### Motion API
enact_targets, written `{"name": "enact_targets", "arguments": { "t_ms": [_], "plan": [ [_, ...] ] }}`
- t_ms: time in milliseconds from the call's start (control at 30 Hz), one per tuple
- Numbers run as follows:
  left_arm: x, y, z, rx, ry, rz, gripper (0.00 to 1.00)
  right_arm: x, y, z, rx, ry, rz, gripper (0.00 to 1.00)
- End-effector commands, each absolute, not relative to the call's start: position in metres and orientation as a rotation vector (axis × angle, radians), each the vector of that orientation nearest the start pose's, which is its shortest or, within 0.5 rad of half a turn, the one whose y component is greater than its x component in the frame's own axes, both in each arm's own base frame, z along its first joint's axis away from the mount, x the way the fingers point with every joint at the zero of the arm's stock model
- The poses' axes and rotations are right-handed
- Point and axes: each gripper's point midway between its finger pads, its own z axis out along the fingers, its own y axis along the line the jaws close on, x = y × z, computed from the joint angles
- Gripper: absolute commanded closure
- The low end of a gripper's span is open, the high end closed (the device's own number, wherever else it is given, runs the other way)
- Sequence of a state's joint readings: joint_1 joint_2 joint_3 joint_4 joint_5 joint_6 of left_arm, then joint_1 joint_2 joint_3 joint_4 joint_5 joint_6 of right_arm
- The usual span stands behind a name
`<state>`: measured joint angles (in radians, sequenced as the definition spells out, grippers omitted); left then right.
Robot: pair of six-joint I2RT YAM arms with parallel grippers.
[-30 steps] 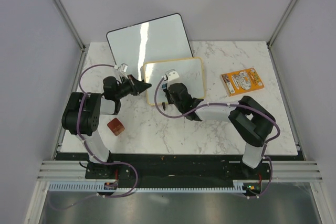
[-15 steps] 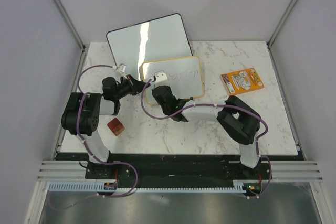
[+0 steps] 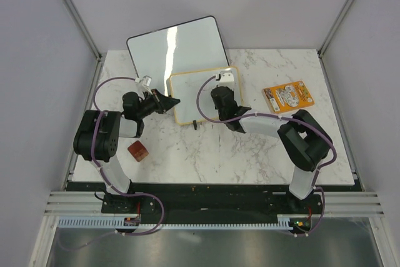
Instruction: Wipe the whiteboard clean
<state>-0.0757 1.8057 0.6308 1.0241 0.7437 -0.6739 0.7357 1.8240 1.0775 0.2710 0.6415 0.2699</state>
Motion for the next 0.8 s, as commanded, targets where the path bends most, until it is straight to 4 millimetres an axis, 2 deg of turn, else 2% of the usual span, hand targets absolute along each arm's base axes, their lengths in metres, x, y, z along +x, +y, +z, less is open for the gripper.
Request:
{"name": "enact_targets", "arguments": {
  "t_ms": [0,100,267,433,567,600,667,700,767],
  "plan": [
    [0.4,-0.158,0.086,0.059,1.867,-1.062,0.98,0.424,0.214,0.092,-0.026,2.007,-0.11,1.0],
    [0.4,-0.158,0.085,0.06,1.867,-1.063,0.98,0.425,0.219,0.091,-0.062,2.018,-0.092,1.0],
    [0.4,-0.159,0.085,0.062,1.867,-1.065,0.98,0.417,0.259,0.114,-0.166,1.988,0.17,1.0],
    [0.4,-0.159,0.086,0.066,1.865,-1.071,0.98,0.407,0.303,0.132,-0.278,1.942,0.232,1.0],
    [0.4,-0.16,0.086,0.073,1.864,-1.077,0.98,0.39,0.349,0.131,-0.389,1.926,0.241,1.0],
    [0.399,-0.161,0.087,0.078,1.862,-1.081,0.98,0.388,0.355,0.122,-0.406,1.94,0.232,1.0],
    [0.399,-0.161,0.087,0.08,1.861,-1.082,0.98,0.384,0.375,0.127,-0.426,1.92,0.244,1.0],
    [0.399,-0.161,0.087,0.081,1.861,-1.083,0.98,0.383,0.381,0.119,-0.439,1.927,0.231,1.0],
    [0.398,-0.161,0.087,0.082,1.861,-1.085,0.98,0.385,0.391,0.123,-0.436,1.915,0.209,1.0]
  ]
}}
